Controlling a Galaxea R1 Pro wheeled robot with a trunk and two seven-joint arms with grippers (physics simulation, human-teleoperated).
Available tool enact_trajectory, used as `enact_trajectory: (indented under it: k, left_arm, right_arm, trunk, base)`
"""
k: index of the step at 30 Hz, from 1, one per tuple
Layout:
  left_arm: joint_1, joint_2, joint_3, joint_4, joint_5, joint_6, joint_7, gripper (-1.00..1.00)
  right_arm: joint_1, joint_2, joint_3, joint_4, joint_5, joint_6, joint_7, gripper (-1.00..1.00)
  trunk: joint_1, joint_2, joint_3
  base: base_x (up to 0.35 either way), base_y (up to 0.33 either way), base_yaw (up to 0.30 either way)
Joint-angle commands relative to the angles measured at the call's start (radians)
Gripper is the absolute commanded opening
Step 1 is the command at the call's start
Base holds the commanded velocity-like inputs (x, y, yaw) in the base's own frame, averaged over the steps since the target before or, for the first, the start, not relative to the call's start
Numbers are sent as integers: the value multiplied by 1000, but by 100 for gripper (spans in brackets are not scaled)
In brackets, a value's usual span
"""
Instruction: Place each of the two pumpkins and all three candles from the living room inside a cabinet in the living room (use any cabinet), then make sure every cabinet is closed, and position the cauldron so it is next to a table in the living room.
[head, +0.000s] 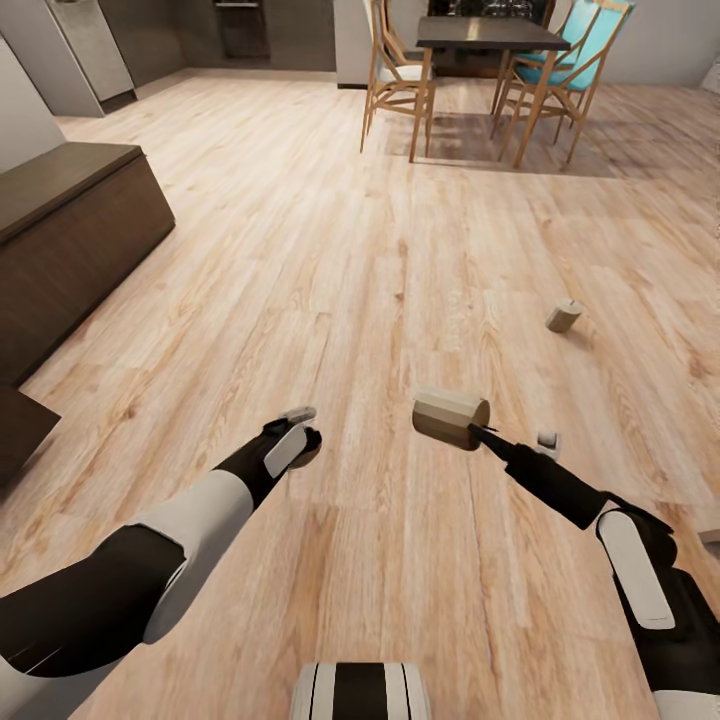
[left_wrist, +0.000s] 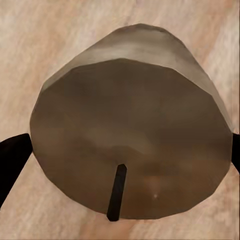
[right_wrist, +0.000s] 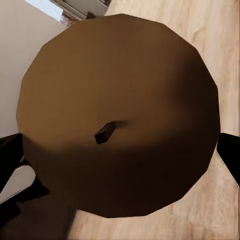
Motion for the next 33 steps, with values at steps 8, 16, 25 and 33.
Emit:
enact_trajectory:
  k: [8, 16, 25, 33]
  left_arm:
    - [59, 24, -7, -288, 11, 92, 27, -100]
    - [278, 118, -11, -930, 185, 351, 302, -100]
    - [551, 188, -16, -1180, 282, 348, 414, -100]
    - [683, 197, -16, -1254, 289, 342, 411, -100]
  right_arm:
    - [0, 49, -3, 1, 100, -41, -3, -100]
    - [0, 52, -4, 0, 108, -58, -2, -100]
    - [3, 95, -3, 32, 146, -149, -68, -100]
    - [13, 175, -2, 46, 269, -314, -160, -100]
  trunk:
    - [-4, 2, 30]
    - [-7, 4, 61]
    - [-11, 6, 96]
    - [-15, 8, 127]
  base:
    - [0, 0, 0]
    - [0, 0, 0]
    - [0, 0, 0]
    - [0, 0, 0]
